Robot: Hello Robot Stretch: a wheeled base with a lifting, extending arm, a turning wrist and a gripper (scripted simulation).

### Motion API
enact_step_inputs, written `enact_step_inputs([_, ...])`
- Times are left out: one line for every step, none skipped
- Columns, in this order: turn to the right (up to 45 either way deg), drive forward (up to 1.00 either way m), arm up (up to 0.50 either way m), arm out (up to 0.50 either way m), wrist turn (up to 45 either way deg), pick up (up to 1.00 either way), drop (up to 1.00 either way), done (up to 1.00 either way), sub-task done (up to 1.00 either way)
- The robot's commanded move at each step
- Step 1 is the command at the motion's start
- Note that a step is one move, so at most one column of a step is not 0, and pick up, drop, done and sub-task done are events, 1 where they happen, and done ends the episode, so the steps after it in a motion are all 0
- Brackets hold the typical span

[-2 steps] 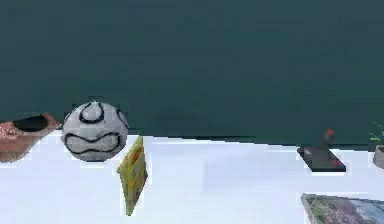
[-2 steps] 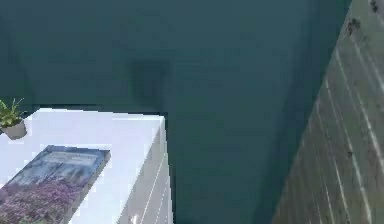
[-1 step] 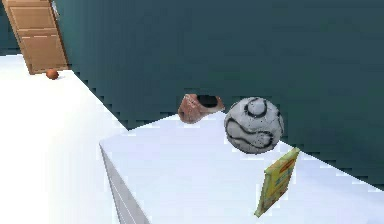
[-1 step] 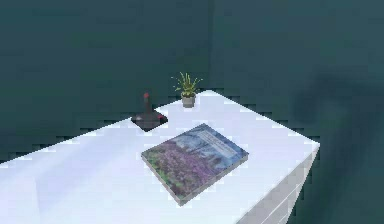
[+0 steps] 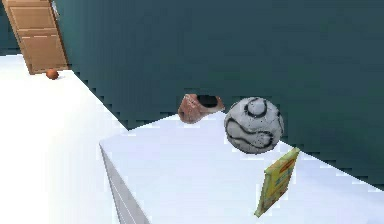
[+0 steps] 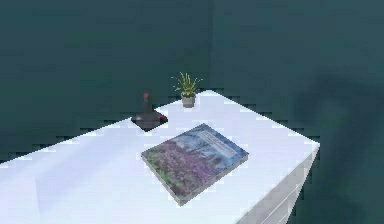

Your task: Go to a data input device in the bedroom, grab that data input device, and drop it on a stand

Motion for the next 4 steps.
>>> enact_step_inputs([0.0,0.00,0.38,0.00,0.0,0.00,0.00,0.00,0.00])
enact_step_inputs([0.0,0.00,0.00,0.40,0.0,0.00,0.00,0.00,0.00])
enact_step_inputs([0.0,0.00,0.00,0.00,45.0,0.00,0.00,0.00,0.00])
enact_step_inputs([0.0,0.00,0.00,0.00,45.0,0.00,0.00,0.00,0.00])
